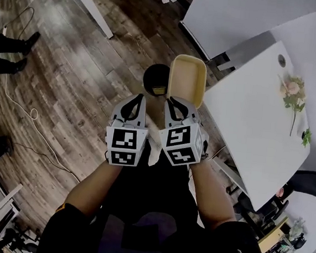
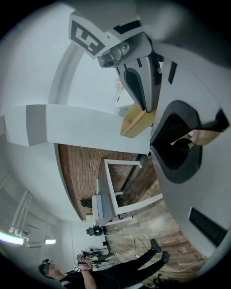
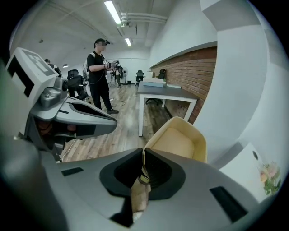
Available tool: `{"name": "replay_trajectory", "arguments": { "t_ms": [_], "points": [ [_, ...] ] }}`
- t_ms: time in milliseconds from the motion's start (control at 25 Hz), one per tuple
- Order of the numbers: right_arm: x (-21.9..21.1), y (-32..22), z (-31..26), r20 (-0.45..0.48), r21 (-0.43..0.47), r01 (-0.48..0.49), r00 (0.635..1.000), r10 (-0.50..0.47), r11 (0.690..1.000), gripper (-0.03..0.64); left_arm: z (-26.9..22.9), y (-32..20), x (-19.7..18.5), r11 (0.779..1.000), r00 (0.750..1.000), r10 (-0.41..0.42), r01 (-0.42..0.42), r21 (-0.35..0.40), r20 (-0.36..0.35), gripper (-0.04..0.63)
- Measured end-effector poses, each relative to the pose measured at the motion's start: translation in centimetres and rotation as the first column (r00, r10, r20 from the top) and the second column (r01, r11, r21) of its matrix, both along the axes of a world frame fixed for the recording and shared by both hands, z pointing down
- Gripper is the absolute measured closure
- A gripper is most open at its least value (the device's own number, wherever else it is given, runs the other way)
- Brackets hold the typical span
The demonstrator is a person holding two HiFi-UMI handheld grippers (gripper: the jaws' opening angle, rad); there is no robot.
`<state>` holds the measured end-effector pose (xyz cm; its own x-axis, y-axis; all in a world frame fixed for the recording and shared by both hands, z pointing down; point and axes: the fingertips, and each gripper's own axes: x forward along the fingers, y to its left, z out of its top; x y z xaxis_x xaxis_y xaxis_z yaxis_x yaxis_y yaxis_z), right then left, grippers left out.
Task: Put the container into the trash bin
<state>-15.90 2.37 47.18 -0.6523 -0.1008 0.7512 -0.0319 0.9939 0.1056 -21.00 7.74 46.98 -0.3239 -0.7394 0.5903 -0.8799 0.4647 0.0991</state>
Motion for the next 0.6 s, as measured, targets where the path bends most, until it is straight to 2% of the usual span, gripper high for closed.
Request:
{"name": "replay_trajectory", "arguments": {
  "t_ms": [160, 400, 600],
  "points": [
    [-2.2, 1.6, 4.6, -0.032, -0.053, 0.039, 0.999, -0.040, 0.998, 0.581, 3.9, 1.4, -2.0, 0.999, 0.999, -0.032, 0.032, -0.030, -0.018, 0.588],
    [-4.3, 2.1, 14.7, -0.108, -0.132, 0.065, 0.991, -0.079, 0.989, 0.580, 13.2, 2.3, -4.3, 0.992, 0.991, -0.095, 0.087, -0.089, -0.090, 0.588],
    [-6.6, 0.8, 22.6, -0.143, -0.165, 0.070, 0.985, -0.094, 0.984, 0.580, 20.8, 1.4, -6.3, 0.988, 0.990, -0.105, 0.093, -0.125, -0.093, 0.588]
  ]
}}
